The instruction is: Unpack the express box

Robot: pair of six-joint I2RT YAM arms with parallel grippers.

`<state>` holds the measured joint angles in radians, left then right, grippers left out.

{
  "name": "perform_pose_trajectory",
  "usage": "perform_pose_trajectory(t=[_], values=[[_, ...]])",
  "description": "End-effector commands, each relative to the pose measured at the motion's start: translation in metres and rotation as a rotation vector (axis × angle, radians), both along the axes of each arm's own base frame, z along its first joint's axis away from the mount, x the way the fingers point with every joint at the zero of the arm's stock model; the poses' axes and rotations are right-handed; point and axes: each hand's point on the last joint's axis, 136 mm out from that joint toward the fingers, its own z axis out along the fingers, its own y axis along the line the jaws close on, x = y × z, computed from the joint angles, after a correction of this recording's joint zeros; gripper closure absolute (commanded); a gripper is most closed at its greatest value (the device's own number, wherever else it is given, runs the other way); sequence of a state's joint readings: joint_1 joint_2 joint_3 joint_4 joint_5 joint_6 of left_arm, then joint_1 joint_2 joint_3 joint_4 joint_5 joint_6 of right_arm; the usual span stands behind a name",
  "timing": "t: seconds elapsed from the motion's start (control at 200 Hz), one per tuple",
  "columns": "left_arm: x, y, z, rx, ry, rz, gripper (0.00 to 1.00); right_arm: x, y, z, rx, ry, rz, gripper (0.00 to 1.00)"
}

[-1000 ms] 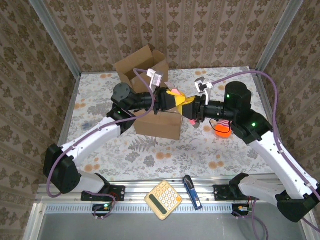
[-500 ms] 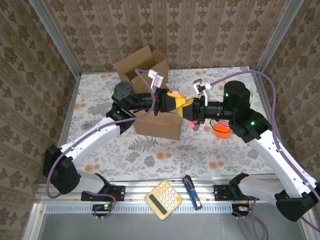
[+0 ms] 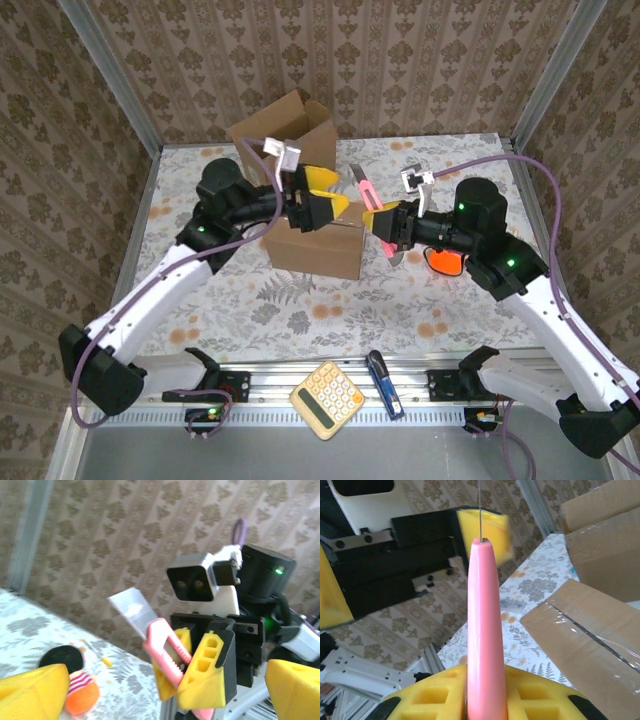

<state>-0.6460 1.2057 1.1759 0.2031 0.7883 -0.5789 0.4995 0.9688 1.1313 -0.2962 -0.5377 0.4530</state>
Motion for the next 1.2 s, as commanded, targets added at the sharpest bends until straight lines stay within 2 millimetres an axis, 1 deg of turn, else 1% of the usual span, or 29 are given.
perform_pose_trajectory(t=[0.0, 0.125, 0.21, 0.32, 0.39, 0.495, 0.615, 0.655, 0.66, 0.675, 0.71, 0.965, 1.195], values=[[0.033, 0.026, -0.029, 0.162, 0.061, 0.225, 0.01, 0.009, -0.011, -0.012, -0.009, 0.049, -0.097, 1.0], [0.064, 0.056, -0.074, 0.358, 0.167, 0.444, 0.02, 0.014, -0.016, -0.027, -0.022, 0.096, -0.137, 1.0], [0.081, 0.074, -0.104, 0.483, 0.22, 0.568, 0.02, 0.016, -0.019, -0.034, -0.023, 0.122, -0.159, 1.0], [0.096, 0.09, -0.134, 0.61, 0.257, 0.67, 0.0, 0.018, -0.023, -0.042, -0.022, 0.147, -0.181, 1.0], [0.107, 0.097, -0.147, 0.642, 0.249, 0.722, 0.0, 0.018, -0.025, -0.044, -0.016, 0.153, -0.191, 1.0], [0.124, 0.102, -0.161, 0.619, 0.214, 0.755, 0.0, 0.016, -0.028, -0.049, -0.014, 0.162, -0.199, 1.0], [0.144, 0.111, -0.181, 0.575, 0.235, 0.776, 0.0, 0.015, -0.029, -0.054, -0.013, 0.171, -0.199, 1.0], [0.147, 0.108, -0.186, 0.558, 0.239, 0.763, 0.0, 0.014, -0.03, -0.055, -0.014, 0.172, -0.2, 1.0], [0.15, 0.113, -0.187, 0.557, 0.244, 0.775, 0.0, 0.014, -0.03, -0.054, -0.013, 0.172, -0.199, 1.0], [0.154, 0.118, -0.189, 0.549, 0.249, 0.786, 0.0, 0.014, -0.03, -0.055, -0.015, 0.173, -0.198, 1.0], [0.157, 0.118, -0.194, 0.537, 0.255, 0.781, 0.0, 0.013, -0.03, -0.056, -0.015, 0.174, -0.2, 1.0], [0.169, 0.105, -0.215, 0.467, 0.237, 0.725, 0.0, 0.014, -0.03, -0.062, -0.009, 0.185, -0.196, 1.0], [0.172, 0.107, -0.228, 0.441, 0.22, 0.75, 0.0, 0.014, -0.029, -0.066, -0.007, 0.195, -0.193, 1.0]])
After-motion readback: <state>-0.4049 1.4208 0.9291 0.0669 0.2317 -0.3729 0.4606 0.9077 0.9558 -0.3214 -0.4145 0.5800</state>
